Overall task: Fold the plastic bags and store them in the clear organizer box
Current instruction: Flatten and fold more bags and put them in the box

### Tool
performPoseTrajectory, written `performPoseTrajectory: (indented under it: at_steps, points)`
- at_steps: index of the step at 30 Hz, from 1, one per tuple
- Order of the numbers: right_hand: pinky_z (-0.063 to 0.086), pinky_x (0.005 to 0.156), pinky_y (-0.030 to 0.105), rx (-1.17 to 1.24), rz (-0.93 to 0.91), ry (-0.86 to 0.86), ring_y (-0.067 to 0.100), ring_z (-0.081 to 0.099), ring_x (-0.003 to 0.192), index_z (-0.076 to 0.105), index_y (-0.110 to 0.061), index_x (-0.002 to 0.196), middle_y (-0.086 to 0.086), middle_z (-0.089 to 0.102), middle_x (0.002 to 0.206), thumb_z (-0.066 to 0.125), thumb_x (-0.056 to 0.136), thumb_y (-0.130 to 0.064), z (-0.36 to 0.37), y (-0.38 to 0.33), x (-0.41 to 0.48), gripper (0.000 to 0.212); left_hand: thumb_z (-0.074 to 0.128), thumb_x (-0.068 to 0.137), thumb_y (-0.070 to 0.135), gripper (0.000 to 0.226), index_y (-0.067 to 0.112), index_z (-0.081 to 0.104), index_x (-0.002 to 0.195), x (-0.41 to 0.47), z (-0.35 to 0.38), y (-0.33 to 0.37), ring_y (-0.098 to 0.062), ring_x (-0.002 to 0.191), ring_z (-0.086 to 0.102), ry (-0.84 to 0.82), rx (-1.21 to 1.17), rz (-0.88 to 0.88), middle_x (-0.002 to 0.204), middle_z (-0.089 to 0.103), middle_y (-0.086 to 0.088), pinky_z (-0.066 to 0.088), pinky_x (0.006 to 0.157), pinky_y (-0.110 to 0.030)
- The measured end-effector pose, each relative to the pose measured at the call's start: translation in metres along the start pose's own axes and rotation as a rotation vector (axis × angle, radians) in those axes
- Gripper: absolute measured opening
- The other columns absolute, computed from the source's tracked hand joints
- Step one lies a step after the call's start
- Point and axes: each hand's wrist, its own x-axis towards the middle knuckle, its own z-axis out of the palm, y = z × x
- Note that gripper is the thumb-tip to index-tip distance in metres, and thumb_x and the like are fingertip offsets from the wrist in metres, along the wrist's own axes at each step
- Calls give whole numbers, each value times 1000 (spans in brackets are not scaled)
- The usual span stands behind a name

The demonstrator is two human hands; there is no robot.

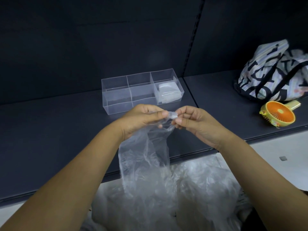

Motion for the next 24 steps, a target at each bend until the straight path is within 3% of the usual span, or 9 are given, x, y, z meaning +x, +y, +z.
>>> performPoseTrajectory:
  at_steps: [4, 7, 10, 14, 17, 19, 21, 24]
  points:
    - [49, 78, 23, -16, -19, 66, 14, 59, 79, 65, -9, 92, 6, 65, 86, 69, 74, -22, 4, 0, 0, 23, 69, 74, 39, 31, 16, 77, 92, 4, 2, 1, -13, 79, 68, 88, -37, -2, 87, 75, -4, 51, 75, -18]
    - [50, 80, 26, -6, -43, 253, 17, 59, 85, 63, -12, 95, 6, 63, 98, 71, 78, -17, 9, 1, 2, 19, 68, 75, 38, 28, 18, 77, 91, 5, 4, -1, -10, 80, 69, 148, -65, -6, 88, 75, -1, 51, 74, -17]
    - [47, 70, 19, -17, -66, 431, 7, 59, 74, 63, -9, 90, 0, 64, 83, 71, 82, -16, 12, 2, 1, 13, 67, 84, 29, 21, 13, 75, 93, 6, 8, -2, -10, 72, 67, 206, -87, 9, 77, 74, 1, 50, 69, -14]
    - [43, 61, 7, -115, -89, 430, -6, 56, 60, 70, -10, 81, -14, 65, 65, 73, 82, -17, 21, 5, -1, 8, 63, 90, 24, 22, 8, 74, 98, 6, 13, -3, -8, 66, 65, 215, -99, 27, 74, 74, 2, 50, 66, -13]
    - [42, 61, 8, -120, -105, 443, -5, 56, 63, 68, -14, 77, -14, 66, 66, 68, 87, -13, 22, 1, 1, 10, 61, 87, 39, 32, 15, 72, 105, 6, 15, -5, -3, 81, 68, 194, -85, 53, 89, 75, 5, 51, 75, -13]
    - [40, 64, 14, -83, -56, 420, 2, 54, 69, 65, -17, 77, -8, 65, 72, 61, 91, -14, 15, -2, 3, 15, 64, 77, 56, 54, 26, 62, 122, 5, 5, -12, 1, 108, 59, 152, 18, 63, 117, 67, 11, 45, 94, -16]
    - [38, 67, 20, -18, 10, 395, 7, 50, 72, 63, -18, 78, -3, 61, 76, 55, 95, -15, 3, -3, 4, 19, 74, 68, 53, 71, 33, 50, 131, 2, -14, -25, 3, 121, 46, 36, 216, -25, 132, 54, 17, 36, 97, -15]
    - [38, 66, 21, 54, 66, 385, 5, 52, 69, 60, -20, 76, -6, 60, 72, 49, 98, -14, -22, -1, 5, 25, 86, 67, 25, 49, 33, 61, 108, -8, -48, -55, 4, 103, 56, -117, 471, -245, 110, 63, 20, 40, 82, -5]
